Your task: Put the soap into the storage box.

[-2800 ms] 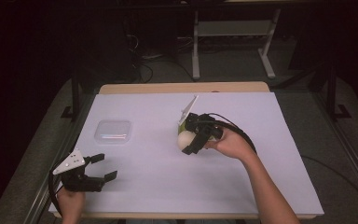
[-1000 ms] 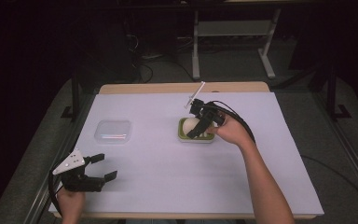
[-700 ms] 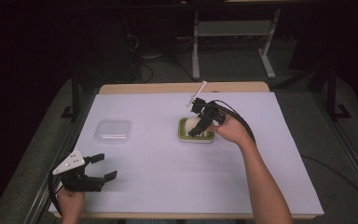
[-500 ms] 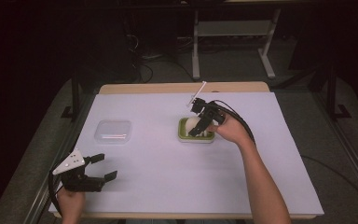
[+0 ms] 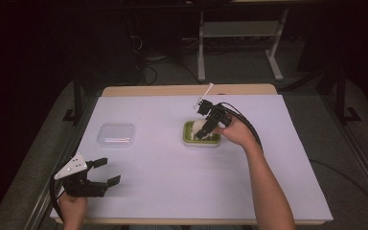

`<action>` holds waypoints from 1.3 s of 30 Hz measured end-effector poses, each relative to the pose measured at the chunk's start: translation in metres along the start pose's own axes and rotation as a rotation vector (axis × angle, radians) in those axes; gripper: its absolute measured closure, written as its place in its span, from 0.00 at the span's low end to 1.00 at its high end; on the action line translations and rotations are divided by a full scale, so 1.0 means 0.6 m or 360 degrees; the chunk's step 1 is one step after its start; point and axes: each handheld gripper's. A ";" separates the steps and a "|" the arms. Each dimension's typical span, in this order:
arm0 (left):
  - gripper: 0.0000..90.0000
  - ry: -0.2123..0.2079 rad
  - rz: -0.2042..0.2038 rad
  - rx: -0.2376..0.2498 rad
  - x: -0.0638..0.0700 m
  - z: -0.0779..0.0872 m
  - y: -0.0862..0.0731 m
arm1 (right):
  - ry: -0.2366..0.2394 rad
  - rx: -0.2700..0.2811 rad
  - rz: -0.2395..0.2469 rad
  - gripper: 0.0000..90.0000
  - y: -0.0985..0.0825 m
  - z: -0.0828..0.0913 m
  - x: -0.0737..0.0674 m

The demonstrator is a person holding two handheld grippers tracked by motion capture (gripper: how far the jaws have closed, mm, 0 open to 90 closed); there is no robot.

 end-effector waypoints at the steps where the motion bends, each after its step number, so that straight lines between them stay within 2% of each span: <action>1: 0.15 0.0000 0.0001 0.0001 0.000 0.000 0.000 | -0.0005 -0.0004 -0.0006 0.25 0.000 -0.001 0.001; 24: 0.15 -0.0003 -0.0005 0.0000 0.001 0.000 0.000 | -0.0016 -0.0055 -0.0045 0.25 -0.007 -0.017 0.011; 25: 0.15 -0.0004 0.0003 0.0001 0.001 -0.001 0.000 | -0.0025 -0.0049 -0.0043 0.26 -0.007 -0.016 0.012; 26: 0.15 -0.0004 -0.0004 0.0000 0.001 -0.001 0.000 | -0.0032 -0.0033 -0.0035 0.38 -0.007 -0.013 0.014; 27: 0.15 -0.0003 0.0000 0.0001 0.001 -0.001 0.000 | -0.0067 0.0029 -0.0027 0.50 -0.006 -0.005 0.013; 28: 0.15 -0.0004 -0.0003 -0.0002 0.001 -0.001 0.000 | -0.0038 0.0112 -0.0034 0.52 -0.006 0.004 0.014; 29: 0.15 -0.0006 -0.0009 -0.0003 0.001 -0.001 0.000 | -0.0009 0.0158 -0.0049 0.48 -0.004 0.011 0.016; 30: 0.15 -0.0006 -0.0005 -0.0002 0.001 -0.002 0.000 | -0.0036 0.0164 -0.0049 0.47 -0.003 0.015 0.014; 32: 0.15 -0.0008 -0.0006 -0.0002 0.002 -0.002 0.000 | -0.0044 0.0137 -0.0040 0.44 -0.003 0.015 0.012; 36: 0.15 -0.0009 -0.0012 -0.0004 0.003 -0.002 0.000 | -0.0027 0.0056 -0.0074 0.41 -0.011 0.002 0.017; 39: 0.15 -0.0004 -0.0009 -0.0003 0.002 -0.002 0.000 | -0.0018 0.0039 -0.0083 0.40 -0.014 -0.006 0.018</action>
Point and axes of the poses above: each handheld gripper's, and its own axes: z roughly backward along the jaws, y roughly out of its top, x roughly to its right, and after that the axes turned 8 degrees about x, right-handed
